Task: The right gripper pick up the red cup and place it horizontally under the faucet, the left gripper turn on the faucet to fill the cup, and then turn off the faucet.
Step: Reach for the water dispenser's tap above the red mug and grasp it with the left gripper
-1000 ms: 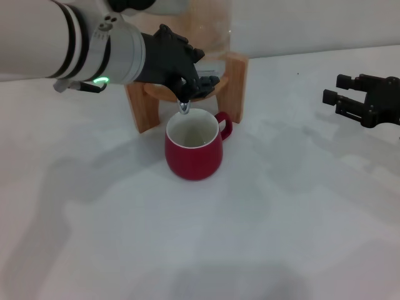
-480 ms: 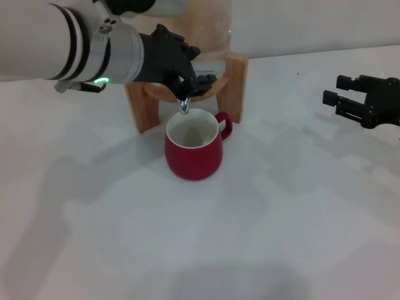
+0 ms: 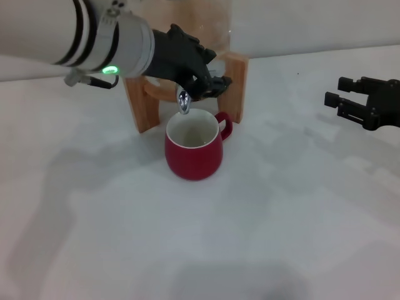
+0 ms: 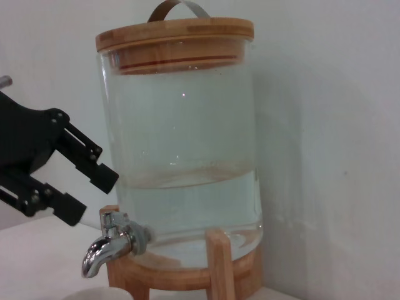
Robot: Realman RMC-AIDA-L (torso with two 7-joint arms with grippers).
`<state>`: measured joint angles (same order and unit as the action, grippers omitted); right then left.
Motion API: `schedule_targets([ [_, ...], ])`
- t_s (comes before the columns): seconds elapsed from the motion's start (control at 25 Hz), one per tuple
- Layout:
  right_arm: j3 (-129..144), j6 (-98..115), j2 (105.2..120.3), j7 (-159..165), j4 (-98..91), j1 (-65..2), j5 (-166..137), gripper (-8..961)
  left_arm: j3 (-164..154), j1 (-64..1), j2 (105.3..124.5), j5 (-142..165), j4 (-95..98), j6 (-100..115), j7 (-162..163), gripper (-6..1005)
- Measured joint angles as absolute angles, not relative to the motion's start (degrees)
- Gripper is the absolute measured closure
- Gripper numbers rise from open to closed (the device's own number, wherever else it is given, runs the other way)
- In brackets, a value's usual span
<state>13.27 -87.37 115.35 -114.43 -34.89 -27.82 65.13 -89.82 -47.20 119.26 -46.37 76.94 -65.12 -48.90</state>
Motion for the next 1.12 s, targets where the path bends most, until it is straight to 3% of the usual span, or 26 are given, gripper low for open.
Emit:
schedule_targets([
  [0.52, 13.3, -87.2, 115.33, -114.4, -34.9, -27.7, 65.2, 485, -83.8, -53.3, 119.17, -44.0, 76.1, -76.7, -43.9, 489],
  [1.12, 13.3, -87.2, 115.4, -114.7, -34.8, -27.5, 65.2, 485, -82.3, -57.1, 119.14, -43.5, 69.2, -75.1, -44.4, 495],
])
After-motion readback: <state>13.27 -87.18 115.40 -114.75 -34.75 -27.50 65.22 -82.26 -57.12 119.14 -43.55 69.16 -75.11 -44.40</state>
